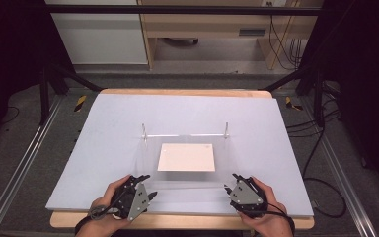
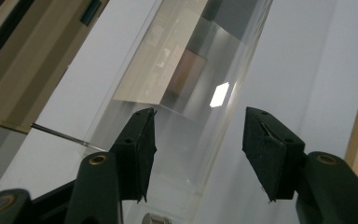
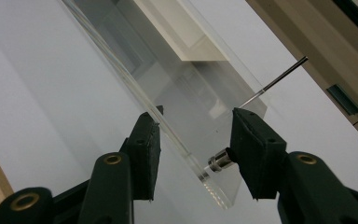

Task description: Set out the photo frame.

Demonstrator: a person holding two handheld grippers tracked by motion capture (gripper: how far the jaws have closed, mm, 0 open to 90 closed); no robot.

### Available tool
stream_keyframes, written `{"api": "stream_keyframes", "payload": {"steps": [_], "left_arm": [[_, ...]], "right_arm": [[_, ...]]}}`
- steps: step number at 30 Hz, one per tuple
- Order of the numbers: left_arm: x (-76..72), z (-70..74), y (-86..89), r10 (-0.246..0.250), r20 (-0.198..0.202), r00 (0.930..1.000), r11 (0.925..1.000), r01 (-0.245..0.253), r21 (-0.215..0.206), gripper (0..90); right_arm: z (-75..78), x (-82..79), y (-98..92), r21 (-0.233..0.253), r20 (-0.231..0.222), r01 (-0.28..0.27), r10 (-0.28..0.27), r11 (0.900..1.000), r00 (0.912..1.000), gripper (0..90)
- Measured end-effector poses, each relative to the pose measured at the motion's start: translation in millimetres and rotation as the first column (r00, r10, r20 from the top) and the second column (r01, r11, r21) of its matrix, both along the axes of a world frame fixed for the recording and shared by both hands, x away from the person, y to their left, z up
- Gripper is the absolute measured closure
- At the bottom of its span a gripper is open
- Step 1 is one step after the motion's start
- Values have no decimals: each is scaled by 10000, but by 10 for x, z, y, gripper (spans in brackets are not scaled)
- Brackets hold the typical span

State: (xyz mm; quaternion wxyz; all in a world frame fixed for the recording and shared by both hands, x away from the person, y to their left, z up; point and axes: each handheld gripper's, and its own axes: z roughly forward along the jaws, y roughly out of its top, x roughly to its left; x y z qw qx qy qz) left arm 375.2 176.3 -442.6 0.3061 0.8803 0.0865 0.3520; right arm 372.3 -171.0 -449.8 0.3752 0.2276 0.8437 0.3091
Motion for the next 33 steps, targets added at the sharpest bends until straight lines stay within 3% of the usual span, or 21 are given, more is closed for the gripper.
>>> {"api": "stream_keyframes", "payload": {"steps": [16, 23, 26, 33], "left_arm": [[53, -110, -105, 200, 690, 9974, 9945, -269, 1011, 493], [88, -119, -95, 472, 859, 9952, 9930, -561, 1040, 526], [114, -111, -76, 728, 830, 9939, 9941, -791, 747, 574], [105, -55, -59, 884, 933, 9917, 9939, -941, 580, 603]], "right_arm": [[7, 1, 0, 63, -25, 22, -22, 10000, 10000, 533], [11, 2, -3, 113, -27, 35, -34, 9999, 10000, 533], [14, 2, -4, 142, -17, 52, -52, 9999, 10000, 533], [42, 10, -26, 459, 63, 31, -34, 9989, 10000, 536]]}}
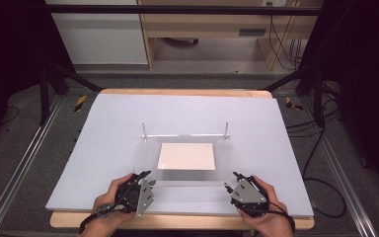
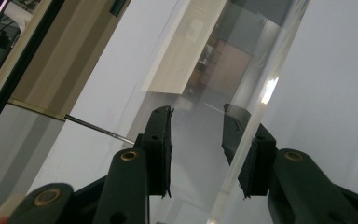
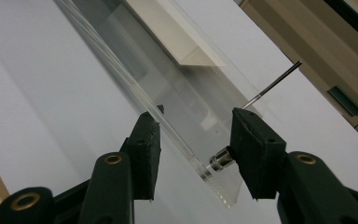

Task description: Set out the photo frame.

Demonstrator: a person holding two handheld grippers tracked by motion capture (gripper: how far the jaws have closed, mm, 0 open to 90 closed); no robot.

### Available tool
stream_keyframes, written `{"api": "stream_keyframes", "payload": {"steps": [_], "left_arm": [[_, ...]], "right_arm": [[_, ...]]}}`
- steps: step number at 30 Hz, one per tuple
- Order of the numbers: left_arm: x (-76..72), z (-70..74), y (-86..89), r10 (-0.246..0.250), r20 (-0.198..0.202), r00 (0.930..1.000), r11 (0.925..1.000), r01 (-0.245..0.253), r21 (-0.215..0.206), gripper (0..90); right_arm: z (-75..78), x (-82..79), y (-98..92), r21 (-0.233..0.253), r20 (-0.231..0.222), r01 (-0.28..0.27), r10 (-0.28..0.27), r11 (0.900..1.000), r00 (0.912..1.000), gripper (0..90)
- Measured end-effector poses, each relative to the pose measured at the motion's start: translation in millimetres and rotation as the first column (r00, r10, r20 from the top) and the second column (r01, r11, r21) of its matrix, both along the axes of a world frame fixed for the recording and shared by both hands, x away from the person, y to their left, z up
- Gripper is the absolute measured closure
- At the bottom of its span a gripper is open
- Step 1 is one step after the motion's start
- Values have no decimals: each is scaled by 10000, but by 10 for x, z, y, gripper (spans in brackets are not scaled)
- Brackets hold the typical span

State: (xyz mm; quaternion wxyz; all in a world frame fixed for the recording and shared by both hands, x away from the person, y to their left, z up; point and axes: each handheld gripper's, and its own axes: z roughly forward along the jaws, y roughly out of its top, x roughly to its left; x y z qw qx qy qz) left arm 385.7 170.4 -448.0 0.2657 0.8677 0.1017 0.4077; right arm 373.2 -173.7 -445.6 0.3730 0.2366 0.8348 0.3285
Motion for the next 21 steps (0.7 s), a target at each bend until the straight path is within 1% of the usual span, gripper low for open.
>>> {"api": "stream_keyframes", "payload": {"steps": [2, 3, 4, 5, 6, 7, 9, 11, 12, 13, 14, 15, 18, 19, 21], "left_arm": [[1, 2, 2, 4, -14, 10000, 10000, -4, -66, 603], [1, 5, 4, 10, -39, 10000, 10000, -11, -55, 603], [2, 7, 7, 22, -42, 10000, 10000, -22, -42, 602], [3, 9, 10, 26, -41, 10000, 10000, -26, -49, 602], [4, 3, 8, 26, -47, 10000, 9998, -27, -183, 602], [4, 5, 10, 35, -58, 10000, 9999, -36, -164, 601], [5, 5, 13, 43, -57, 10000, 9998, -44, -174, 601], [10, 8, 20, 95, -56, 9999, 9998, -96, -177, 602], [13, 17, 29, 122, -57, 9999, 9999, -123, -108, 602], [17, 16, 34, 135, -75, 9999, 9997, -136, -226, 601], [21, 24, 43, 141, -87, 9999, 9998, -142, -154, 601], [24, 25, 48, 152, -72, 9999, 9998, -153, -141, 601], [30, 27, 57, 143, -90, 9999, 9998, -144, -166, 600], [31, 26, 55, 158, -99, 9998, 9996, -160, -243, 600], [35, 31, 61, 156, -110, 9998, 9995, -159, -287, 600]], "right_arm": [[-3, 0, -1, 8, -10, -10, 10, 10000, 10000, 533], [-4, 8, -9, 142, -84, -48, 49, 9999, 10000, 510], [-5, 16, -17, 262, -182, -12, 17, 9997, 9998, 460], [-5, 16, -17, 262, -182, -12, 17, 9997, 9998, 460], [-8, 29, -23, 332, -310, 14, -3, 9994, 9995, 424], [-16, 35, -30, 292, -348, -21, 31, 9996, 9994, 421], [-38, 41, -37, 215, -222, -82, 87, 9997, 9997, 411], [-47, 47, -49, 129, -169, -20, 22, 9999, 9999, 417], [-51, 49, -51, 152, -150, -2, 4, 9999, 9999, 419], [-51, 49, -51, 152, -150, -2, 4, 9999, 9999, 419], [-50, 53, -55, 141, -123, 3, -1, 9999, 9999, 432], [-45, 51, -64, 174, -10, -18, 18, 9998, 10000, 492], [-37, 49, -65, 210, -14, -57, 57, 9998, 10000, 508], [-35, 41, -54, 102, 95, -110, 109, 9999, 9999, 524], [-32, 36, -50, 60, 124, -114, 113, 9999, 9999, 529]]}}
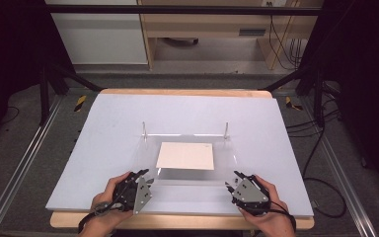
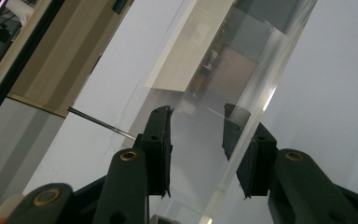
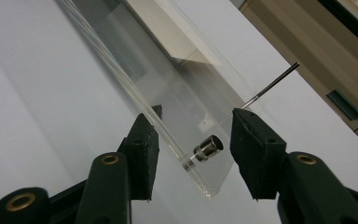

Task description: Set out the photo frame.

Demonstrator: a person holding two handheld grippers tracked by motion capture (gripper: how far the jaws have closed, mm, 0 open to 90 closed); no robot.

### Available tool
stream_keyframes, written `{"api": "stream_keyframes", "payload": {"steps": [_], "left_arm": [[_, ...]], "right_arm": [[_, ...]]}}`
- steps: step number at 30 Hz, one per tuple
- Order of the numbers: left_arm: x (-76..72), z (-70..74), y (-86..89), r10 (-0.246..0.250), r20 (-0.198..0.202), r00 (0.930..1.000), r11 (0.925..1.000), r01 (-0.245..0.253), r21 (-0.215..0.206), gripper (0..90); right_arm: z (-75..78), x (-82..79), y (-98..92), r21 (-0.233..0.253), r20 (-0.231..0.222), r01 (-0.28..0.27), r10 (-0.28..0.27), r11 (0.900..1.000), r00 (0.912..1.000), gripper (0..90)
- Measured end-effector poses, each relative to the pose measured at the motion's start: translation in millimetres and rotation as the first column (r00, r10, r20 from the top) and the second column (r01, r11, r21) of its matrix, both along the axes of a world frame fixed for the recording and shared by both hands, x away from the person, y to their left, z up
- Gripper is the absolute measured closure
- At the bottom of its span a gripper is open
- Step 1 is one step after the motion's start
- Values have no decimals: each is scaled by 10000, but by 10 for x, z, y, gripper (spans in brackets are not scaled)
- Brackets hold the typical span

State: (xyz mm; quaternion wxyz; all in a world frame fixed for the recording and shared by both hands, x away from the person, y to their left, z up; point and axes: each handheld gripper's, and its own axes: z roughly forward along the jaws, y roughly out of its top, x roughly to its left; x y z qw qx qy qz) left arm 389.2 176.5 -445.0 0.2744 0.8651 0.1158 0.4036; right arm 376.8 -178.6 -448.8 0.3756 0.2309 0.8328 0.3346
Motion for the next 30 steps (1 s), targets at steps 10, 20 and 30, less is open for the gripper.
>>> {"api": "stream_keyframes", "payload": {"steps": [10, 20, 30], "left_arm": [[47, 113, 44, -51, -485, 9988, 9982, 22, -600, 594], [258, 443, 116, -154, -1067, 9942, 9929, 26, -1192, 628], [577, 852, 140, -239, -2033, 9788, 9874, -87, -1578, 669]], "right_arm": [[105, 13, 6, 208, -289, -60, 66, 9998, 9996, 541], [483, 219, -7, 565, -1157, -499, 562, 9972, 9917, 573], [873, 553, -98, 1460, -1854, -703, 971, 9868, 9779, 602]]}}
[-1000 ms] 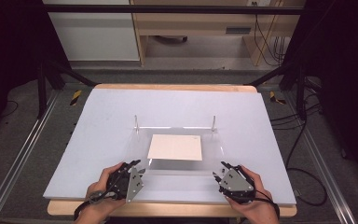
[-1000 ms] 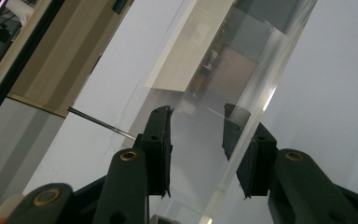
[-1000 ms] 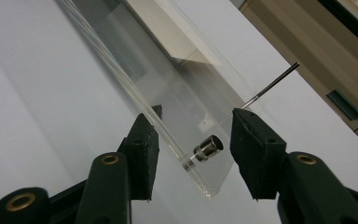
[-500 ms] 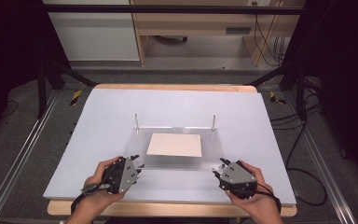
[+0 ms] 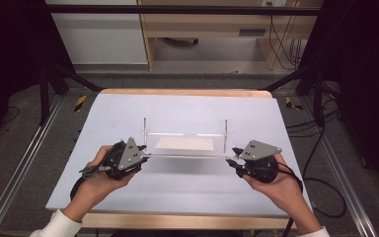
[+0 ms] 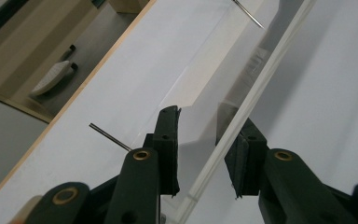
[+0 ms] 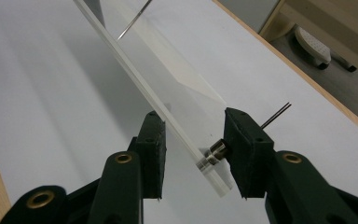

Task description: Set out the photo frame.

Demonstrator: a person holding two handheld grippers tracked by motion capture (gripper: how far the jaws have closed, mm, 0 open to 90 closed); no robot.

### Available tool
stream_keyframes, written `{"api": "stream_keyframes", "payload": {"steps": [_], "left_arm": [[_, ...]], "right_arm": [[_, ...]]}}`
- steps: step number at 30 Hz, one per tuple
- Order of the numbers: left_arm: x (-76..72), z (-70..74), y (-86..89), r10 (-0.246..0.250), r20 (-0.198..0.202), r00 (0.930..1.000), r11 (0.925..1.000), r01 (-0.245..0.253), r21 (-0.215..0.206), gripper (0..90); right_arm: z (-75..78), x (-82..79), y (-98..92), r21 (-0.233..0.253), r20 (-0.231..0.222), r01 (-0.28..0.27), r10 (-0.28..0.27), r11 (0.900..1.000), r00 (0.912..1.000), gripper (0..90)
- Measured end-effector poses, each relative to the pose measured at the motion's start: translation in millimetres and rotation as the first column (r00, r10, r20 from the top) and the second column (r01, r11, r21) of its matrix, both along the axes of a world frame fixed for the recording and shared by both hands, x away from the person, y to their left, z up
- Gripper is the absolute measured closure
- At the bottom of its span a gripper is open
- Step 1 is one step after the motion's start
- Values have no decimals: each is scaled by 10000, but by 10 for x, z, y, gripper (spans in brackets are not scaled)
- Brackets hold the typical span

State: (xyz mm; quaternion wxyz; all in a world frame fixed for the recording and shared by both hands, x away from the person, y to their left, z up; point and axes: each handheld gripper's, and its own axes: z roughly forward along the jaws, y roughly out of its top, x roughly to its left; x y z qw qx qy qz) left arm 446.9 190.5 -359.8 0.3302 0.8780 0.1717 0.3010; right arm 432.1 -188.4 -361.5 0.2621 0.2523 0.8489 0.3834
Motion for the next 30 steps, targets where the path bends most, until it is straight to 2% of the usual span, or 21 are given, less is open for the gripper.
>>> {"api": "stream_keyframes", "payload": {"steps": [4, 8, 11, 13, 16, 18, 19, 23, 24, 26, 27, 28, 30], "left_arm": [[91, 97, 2, -100, -278, 9996, 9999, 103, 79, 672], [176, 170, 16, -154, -584, 9982, 9999, 150, -70, 671], [223, 209, 16, -188, -725, 9972, 9998, 182, -84, 671], [248, 231, 23, -224, -763, 9968, 9997, 222, -35, 671], [291, 261, 26, -227, -794, 9966, 9995, 210, -224, 666], [320, 283, 26, -229, -688, 9974, 9995, 213, -245, 660], [332, 293, 28, -222, -635, 9977, 9995, 207, -249, 654], [369, 335, 64, -118, -364, 9993, 9940, 77, -1088, 583], [370, 355, 78, -66, -126, 9999, 9919, 50, -1267, 539], [358, 402, 108, 25, 241, 9997, 9812, 22, -1931, 436], [344, 440, 131, 185, 425, 9989, 9725, -81, -2326, 389], [337, 460, 143, 294, 436, 9986, 9643, -169, -2643, 336], [317, 514, 191, 547, 411, 9977, 9407, -377, -3372, 286]], "right_arm": [[62, 83, -26, 265, -119, -101, 105, 9996, 9999, 602], [40, 127, -62, 752, 214, -8, -8, 9972, 9998, 580], [-18, 163, -97, 872, 539, 138, -186, 9961, 9984, 584], [-54, 182, -105, 956, 755, 248, -321, 9951, 9966, 591], [-71, 211, -95, 1031, 1124, 454, -570, 9936, 9920, 589], [-55, 231, -91, 1074, 1246, 477, -610, 9931, 9903, 587], [-39, 250, -93, 1166, 1156, 519, -655, 9918, 9911, 585], [33, 342, -105, 1344, 872, 592, -713, 9892, 9936, 585], [51, 364, -107, 1369, 832, 599, -717, 9888, 9939, 586], [84, 412, -111, 1444, 762, 645, -760, 9874, 9942, 585], [102, 436, -113, 1456, 728, 655, -767, 9872, 9944, 584], [121, 468, -113, 1514, 702, 704, -818, 9860, 9942, 584], [147, 518, -117, 1642, 654, 772, -890, 9834, 9939, 583]]}}
